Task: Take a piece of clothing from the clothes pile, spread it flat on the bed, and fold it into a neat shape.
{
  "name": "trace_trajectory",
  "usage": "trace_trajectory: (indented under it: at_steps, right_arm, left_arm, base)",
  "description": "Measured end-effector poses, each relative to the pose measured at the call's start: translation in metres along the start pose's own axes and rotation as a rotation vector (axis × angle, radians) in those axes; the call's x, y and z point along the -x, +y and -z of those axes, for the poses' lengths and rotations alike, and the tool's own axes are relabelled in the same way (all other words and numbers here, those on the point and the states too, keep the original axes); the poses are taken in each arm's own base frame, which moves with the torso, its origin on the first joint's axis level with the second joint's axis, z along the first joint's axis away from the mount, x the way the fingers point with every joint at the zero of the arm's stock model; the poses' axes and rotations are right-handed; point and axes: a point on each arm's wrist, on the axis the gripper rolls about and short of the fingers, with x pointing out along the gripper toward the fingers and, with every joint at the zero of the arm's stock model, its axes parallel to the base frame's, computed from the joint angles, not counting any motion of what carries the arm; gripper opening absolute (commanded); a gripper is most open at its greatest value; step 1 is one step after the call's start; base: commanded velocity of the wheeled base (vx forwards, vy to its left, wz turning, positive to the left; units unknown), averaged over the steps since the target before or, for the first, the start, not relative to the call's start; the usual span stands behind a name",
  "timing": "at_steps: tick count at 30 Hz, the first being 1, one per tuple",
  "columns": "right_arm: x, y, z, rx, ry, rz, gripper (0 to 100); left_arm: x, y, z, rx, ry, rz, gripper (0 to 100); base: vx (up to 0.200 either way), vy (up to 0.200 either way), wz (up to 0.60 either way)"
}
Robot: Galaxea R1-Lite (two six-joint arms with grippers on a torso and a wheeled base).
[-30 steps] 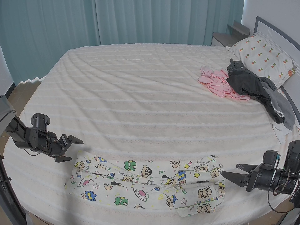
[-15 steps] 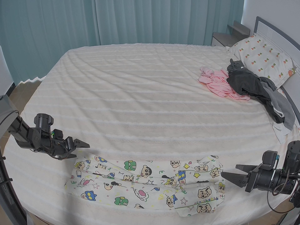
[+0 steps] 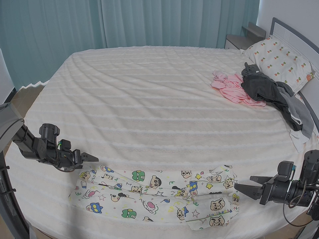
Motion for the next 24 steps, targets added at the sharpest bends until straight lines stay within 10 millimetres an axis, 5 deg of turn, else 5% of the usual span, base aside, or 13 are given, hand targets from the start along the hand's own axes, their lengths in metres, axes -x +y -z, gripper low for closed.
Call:
trace_trajectory:
  at_steps: [3,4,24]
  right_arm:
    - [-0.001,0.000,0.000,-0.001,0.004,0.002,100]
    - [-0.001,0.000,0.000,-0.001,0.004,0.002,100]
    - [-0.001,-0.001,0.000,-0.002,0.004,0.003,100]
  left_arm:
    - [-0.001,-0.001,0.001,0.002,0.005,0.005,100]
    - [-0.001,-0.001,0.001,0.002,0.005,0.006,0]
    - [0.017,-0.003,-0.001,0.038,-0.001,-0.007,0]
  base:
    - [0.000,0.000,0.00]
    - [0.000,0.000,0.00]
    - [0.000,0.000,0.00]
